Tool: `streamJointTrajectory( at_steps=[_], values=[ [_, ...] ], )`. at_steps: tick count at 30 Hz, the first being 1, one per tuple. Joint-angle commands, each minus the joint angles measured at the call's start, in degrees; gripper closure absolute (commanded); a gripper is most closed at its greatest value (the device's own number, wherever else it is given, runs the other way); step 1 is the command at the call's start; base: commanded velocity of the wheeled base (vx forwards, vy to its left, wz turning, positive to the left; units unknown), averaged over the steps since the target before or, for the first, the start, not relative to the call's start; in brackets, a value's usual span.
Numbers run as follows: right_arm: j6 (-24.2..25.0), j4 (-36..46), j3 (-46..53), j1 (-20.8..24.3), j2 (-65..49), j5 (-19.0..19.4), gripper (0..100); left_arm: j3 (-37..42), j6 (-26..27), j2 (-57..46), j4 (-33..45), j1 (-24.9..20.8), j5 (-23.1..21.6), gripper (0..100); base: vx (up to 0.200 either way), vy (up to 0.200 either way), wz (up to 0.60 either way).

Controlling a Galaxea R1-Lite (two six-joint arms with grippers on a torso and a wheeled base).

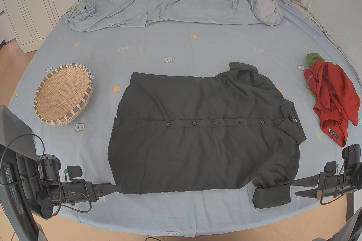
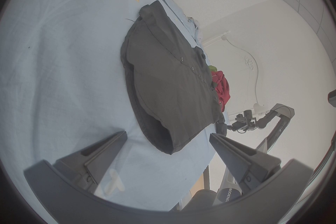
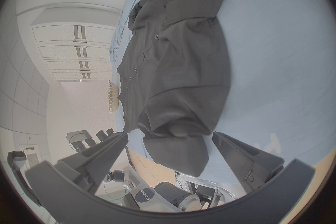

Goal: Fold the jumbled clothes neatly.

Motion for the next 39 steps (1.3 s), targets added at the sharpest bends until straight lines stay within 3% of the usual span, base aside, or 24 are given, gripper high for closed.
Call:
streamJointTrajectory(
  at_steps=[1, 8, 18, 19, 39],
  values=[
    [-0.1, 0.0, 0.7, 2.4, 1.3, -1.1, 0, 0.1, 0.0, -0.2, -1.0, 0.0, 0.0, 0, 0.0, 0.0, 0.0],
    [0.0, -4.1, 0.9, 7.3, 6.0, -5.5, 0, 0.2, 0.1, -0.2, -1.0, 0.0, 0.0, 0, 0.0, 0.0, 0.0],
    [0.4, -11.5, 2.0, 7.6, 10.0, -7.3, 0, 0.1, 0.1, -0.1, -1.0, -0.1, 0.0, 0, 0.0, 0.0, 0.0],
    [0.4, -11.8, 2.2, 7.6, 10.1, -7.4, 100, 0.2, 0.1, -0.1, -1.0, -0.1, 0.0, 0, 0.0, 0.0, 0.0],
    [0.3, -12.9, 3.4, 8.1, 7.7, -7.2, 100, -2.3, -1.2, 0.3, -1.0, -2.0, 0.0, 0, 0.0, 0.0, 0.0]
  ],
)
